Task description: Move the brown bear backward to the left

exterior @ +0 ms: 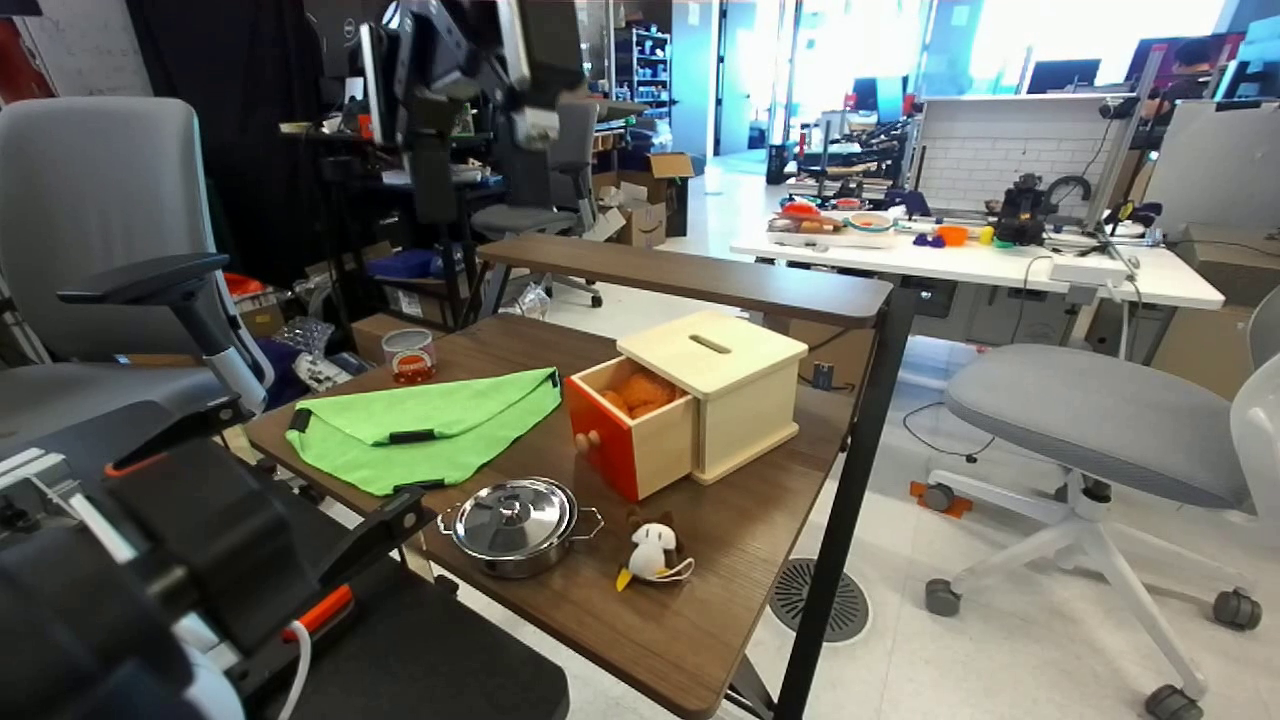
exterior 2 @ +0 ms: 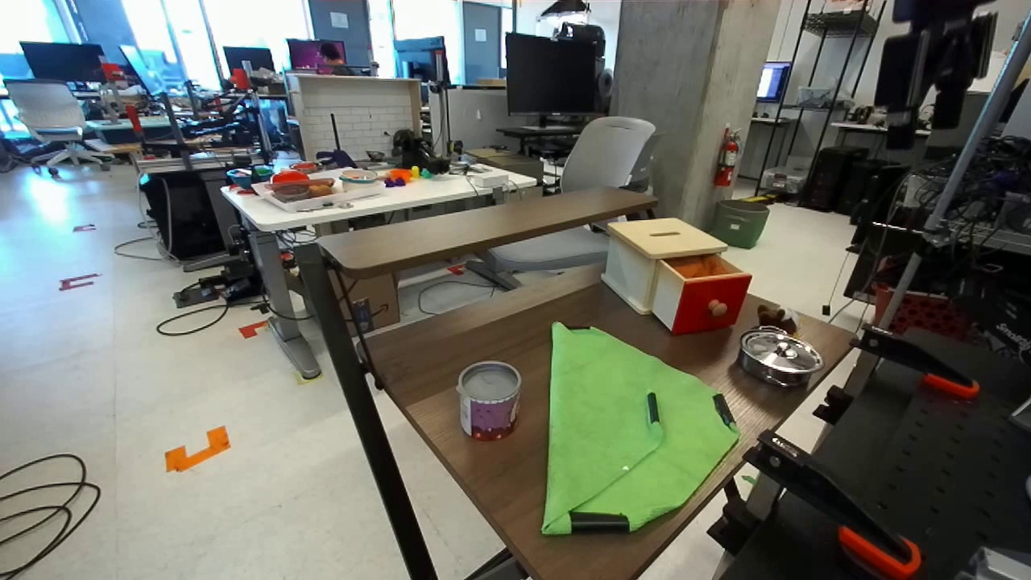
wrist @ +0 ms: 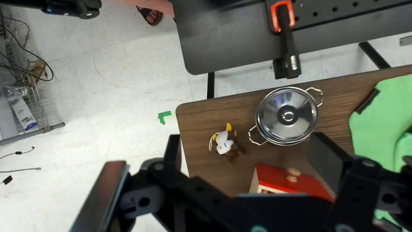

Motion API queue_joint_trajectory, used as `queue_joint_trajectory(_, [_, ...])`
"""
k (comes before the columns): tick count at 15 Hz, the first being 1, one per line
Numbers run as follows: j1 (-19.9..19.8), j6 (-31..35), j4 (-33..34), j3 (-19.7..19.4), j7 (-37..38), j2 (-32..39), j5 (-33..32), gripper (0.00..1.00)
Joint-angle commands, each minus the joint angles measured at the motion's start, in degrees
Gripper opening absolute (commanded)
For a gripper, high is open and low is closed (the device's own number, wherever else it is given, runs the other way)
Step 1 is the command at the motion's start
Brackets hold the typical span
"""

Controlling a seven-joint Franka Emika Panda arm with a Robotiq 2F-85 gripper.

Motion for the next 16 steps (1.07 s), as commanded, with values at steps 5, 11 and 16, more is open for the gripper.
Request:
queue_joint_trajectory(5, [-3.59,16.64,8.57,-2.69,3.63,21.36,15.17,1.00])
queue_joint_trajectory(11, [-4.35,18.84,14.87,-2.70,8.16,32.18,24.84,1.00])
queue_joint_trajectory(16, [-4.09,18.62,18.96,-4.06,12.42,38.83,24.75,1.00])
